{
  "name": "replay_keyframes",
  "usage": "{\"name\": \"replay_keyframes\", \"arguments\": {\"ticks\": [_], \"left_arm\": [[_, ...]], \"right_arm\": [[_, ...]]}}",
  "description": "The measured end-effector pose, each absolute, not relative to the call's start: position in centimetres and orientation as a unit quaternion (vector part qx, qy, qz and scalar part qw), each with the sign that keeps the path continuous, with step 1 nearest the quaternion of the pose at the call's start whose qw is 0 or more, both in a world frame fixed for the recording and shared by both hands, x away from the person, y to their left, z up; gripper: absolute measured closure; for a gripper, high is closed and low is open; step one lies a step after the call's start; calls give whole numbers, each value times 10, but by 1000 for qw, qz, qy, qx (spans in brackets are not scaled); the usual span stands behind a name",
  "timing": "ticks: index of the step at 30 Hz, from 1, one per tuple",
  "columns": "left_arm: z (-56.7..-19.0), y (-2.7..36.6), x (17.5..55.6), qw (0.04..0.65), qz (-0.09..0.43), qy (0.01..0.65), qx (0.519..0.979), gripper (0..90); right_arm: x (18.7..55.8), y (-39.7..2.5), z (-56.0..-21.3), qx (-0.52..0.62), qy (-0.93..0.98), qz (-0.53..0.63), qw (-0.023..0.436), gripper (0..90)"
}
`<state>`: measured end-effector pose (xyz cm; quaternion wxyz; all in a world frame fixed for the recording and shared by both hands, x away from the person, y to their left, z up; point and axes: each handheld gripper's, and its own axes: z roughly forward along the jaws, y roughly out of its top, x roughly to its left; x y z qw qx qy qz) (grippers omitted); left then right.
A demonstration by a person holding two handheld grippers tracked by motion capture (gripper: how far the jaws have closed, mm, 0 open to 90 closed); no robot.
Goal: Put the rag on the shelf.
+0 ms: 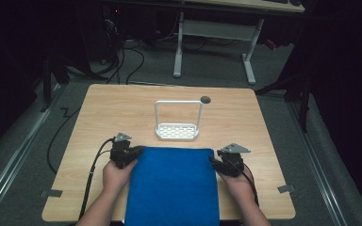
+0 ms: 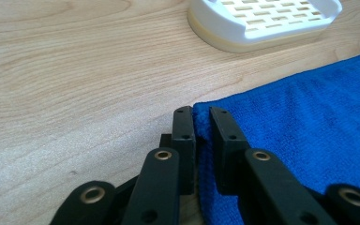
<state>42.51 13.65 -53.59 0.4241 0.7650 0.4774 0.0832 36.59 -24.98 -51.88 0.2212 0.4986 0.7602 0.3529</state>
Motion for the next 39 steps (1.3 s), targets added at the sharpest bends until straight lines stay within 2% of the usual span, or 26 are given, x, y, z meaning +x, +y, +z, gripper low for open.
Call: {"name": "replay_keyframes", "arguments": {"ticks": [7,13,17,19,20,21,25,33,39], "left_arm": [[-536,136,424,419,88,476,768,846],[-536,138,424,423,81,478,766,850],[-536,137,423,423,83,478,765,850],[-536,137,423,424,83,479,764,851],[-536,138,423,424,83,480,764,853],[-536,138,423,424,83,480,764,853],[-536,136,422,417,94,475,769,870],[-531,138,416,435,105,456,769,874],[-517,145,407,468,135,440,754,873]], "right_arm": [[392,-245,-522,516,753,349,213,561],[388,-240,-529,511,756,345,219,570],[385,-236,-531,501,765,336,225,622],[385,-236,-531,501,765,337,224,668],[385,-236,-531,497,767,339,222,748],[385,-236,-531,497,767,339,222,748],[385,-237,-530,494,770,339,219,870],[376,-239,-518,481,760,369,234,882],[364,-241,-507,466,752,397,244,883]]}}
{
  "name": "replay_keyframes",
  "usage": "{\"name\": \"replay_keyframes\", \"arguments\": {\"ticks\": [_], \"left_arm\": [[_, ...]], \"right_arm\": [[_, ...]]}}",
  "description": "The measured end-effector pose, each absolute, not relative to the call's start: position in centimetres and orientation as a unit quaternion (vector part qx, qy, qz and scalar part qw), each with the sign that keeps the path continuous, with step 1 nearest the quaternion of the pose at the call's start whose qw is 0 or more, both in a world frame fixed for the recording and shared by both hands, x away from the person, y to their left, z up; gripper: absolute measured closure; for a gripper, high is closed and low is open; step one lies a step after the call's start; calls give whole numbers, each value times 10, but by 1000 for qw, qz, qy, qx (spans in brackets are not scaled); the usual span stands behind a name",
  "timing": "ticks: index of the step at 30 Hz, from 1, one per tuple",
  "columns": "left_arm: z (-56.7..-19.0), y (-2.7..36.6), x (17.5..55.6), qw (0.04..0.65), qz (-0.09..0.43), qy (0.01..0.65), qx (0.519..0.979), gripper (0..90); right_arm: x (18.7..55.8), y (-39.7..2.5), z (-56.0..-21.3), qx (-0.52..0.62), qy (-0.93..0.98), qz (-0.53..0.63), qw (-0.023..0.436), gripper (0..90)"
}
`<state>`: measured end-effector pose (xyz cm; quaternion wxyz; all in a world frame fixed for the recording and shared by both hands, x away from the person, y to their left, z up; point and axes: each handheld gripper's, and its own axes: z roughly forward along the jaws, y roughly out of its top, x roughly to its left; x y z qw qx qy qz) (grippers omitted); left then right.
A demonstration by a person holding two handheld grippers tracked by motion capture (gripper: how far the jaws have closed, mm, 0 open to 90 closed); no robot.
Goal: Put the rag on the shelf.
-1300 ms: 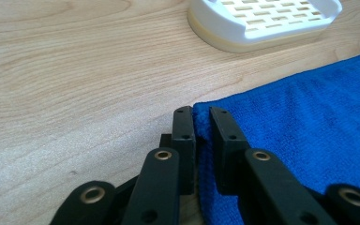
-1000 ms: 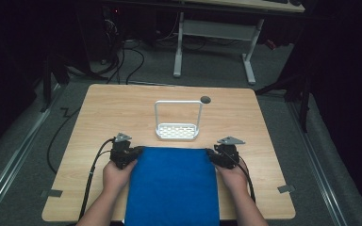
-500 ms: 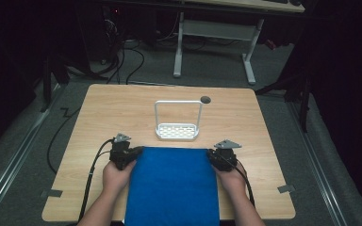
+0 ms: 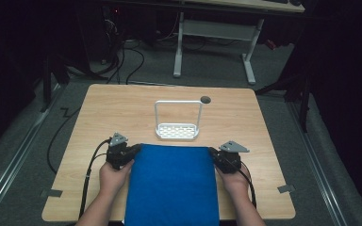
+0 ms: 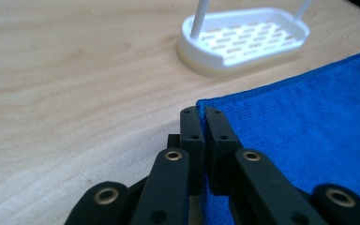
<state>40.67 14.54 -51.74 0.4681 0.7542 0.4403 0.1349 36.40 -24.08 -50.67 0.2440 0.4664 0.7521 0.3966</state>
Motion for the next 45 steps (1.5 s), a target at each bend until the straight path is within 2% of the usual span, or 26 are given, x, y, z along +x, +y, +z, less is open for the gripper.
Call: {"name": "replay_keyframes", "arguments": {"ticks": [8,31,45], "left_arm": [[-495,150,390,517,160,421,727,873],[-436,145,351,589,227,349,693,873],[-387,150,334,632,273,310,655,877]], "right_arm": [[350,-247,-486,450,731,437,269,884],[320,-246,-433,402,683,516,324,884],[303,-242,-382,361,646,563,368,886]]}}
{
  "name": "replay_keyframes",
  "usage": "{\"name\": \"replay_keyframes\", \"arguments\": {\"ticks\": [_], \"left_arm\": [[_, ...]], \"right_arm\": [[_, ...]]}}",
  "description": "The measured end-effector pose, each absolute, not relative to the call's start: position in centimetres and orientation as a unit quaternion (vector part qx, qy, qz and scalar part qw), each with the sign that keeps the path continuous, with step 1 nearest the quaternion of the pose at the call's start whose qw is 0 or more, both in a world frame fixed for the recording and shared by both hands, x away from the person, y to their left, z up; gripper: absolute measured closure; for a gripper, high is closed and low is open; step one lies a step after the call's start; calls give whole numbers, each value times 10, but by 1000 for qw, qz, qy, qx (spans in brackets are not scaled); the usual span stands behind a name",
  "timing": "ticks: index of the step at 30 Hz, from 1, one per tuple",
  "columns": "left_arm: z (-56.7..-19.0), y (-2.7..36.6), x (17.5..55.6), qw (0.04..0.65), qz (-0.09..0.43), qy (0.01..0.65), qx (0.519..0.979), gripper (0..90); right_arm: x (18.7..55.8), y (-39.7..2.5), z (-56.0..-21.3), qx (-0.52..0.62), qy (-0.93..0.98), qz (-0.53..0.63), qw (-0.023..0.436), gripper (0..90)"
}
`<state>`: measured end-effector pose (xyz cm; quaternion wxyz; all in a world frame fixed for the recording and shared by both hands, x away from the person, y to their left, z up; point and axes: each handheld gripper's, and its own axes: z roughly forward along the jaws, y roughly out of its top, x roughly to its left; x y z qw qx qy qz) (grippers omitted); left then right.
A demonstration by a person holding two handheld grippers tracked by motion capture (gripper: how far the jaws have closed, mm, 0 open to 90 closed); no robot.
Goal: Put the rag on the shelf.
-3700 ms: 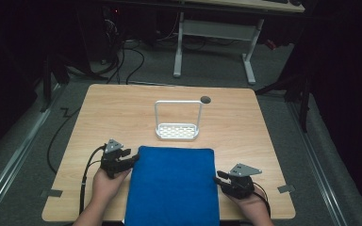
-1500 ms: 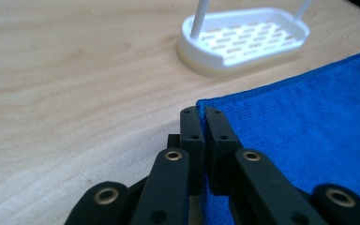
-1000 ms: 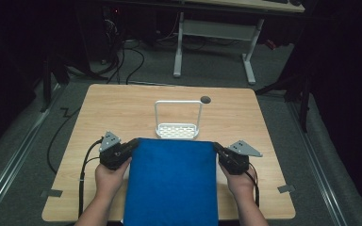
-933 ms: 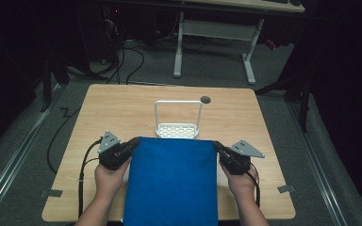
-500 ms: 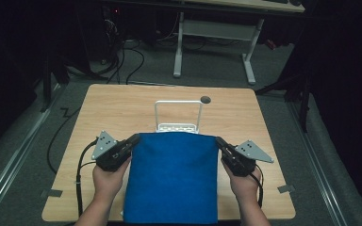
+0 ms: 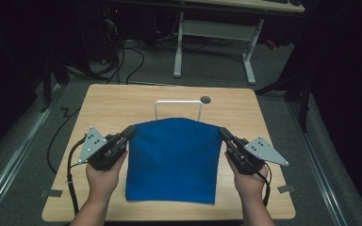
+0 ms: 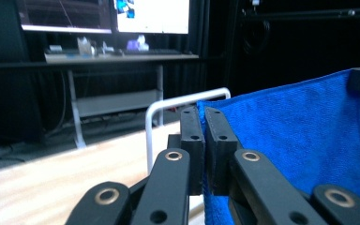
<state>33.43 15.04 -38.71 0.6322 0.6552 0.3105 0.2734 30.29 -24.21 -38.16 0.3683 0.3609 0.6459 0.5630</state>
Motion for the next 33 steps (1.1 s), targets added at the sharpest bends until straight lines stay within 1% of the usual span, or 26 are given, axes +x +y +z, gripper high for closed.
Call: {"name": "replay_keyframes", "arguments": {"ticks": [2,8,16,20,23,24,27,29,33], "left_arm": [[-380,151,335,637,279,307,650,877],[-355,154,341,647,300,293,637,878],[-337,155,353,644,318,285,635,878],[-335,156,373,630,323,291,644,878],[-335,153,395,610,322,295,661,878],[-335,153,395,610,322,295,661,878],[-334,151,412,608,319,298,663,878],[-331,148,421,606,319,301,664,878],[-320,140,436,594,337,302,665,878]], "right_arm": [[304,-241,-374,352,642,565,381,886],[310,-239,-347,339,626,580,396,887],[320,-241,-324,334,616,583,411,887],[329,-246,-321,343,615,577,414,888],[346,-252,-321,358,618,569,408,889],[346,-252,-321,358,618,569,408,889],[362,-252,-320,367,618,561,411,889],[366,-252,-319,368,618,561,411,889],[384,-255,-314,380,609,566,406,889]]}}
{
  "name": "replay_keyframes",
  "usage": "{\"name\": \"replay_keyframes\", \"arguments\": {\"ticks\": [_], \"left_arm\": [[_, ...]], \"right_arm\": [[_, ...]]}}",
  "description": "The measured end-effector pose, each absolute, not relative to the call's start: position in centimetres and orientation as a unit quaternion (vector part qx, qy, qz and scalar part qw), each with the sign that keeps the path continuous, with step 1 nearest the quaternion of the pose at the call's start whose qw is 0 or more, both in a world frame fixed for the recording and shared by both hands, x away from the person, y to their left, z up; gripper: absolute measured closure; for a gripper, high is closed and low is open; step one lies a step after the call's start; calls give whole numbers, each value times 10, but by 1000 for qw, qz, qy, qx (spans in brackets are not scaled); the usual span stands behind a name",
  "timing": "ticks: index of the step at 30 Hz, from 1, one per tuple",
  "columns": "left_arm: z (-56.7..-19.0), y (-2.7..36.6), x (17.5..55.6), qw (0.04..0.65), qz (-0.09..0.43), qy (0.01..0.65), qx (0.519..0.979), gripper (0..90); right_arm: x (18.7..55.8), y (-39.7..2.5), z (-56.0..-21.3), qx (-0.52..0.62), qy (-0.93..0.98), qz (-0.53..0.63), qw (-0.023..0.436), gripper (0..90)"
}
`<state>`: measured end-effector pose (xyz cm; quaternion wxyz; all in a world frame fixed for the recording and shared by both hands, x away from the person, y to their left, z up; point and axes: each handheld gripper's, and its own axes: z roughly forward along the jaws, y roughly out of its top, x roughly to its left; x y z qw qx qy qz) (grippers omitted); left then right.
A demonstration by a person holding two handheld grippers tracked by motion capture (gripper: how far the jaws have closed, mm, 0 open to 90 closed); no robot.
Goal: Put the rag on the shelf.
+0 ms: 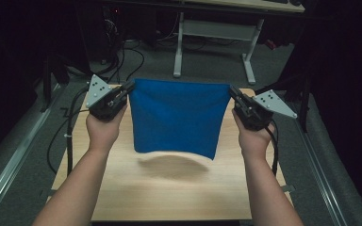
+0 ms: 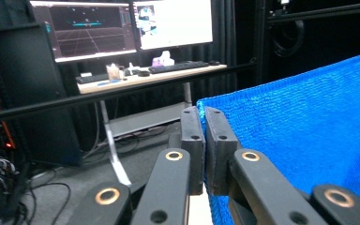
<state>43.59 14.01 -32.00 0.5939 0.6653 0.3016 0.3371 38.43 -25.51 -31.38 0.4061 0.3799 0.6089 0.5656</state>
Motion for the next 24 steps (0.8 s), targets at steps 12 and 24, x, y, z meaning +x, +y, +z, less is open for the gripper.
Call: {"name": "replay_keyframes", "arguments": {"ticks": [12,24], "left_arm": [[-306,121,489,540,381,327,675,875],[-321,117,533,506,349,359,703,867]], "right_arm": [[449,-258,-303,402,607,556,401,889],[500,-257,-309,427,625,522,394,890]]}}
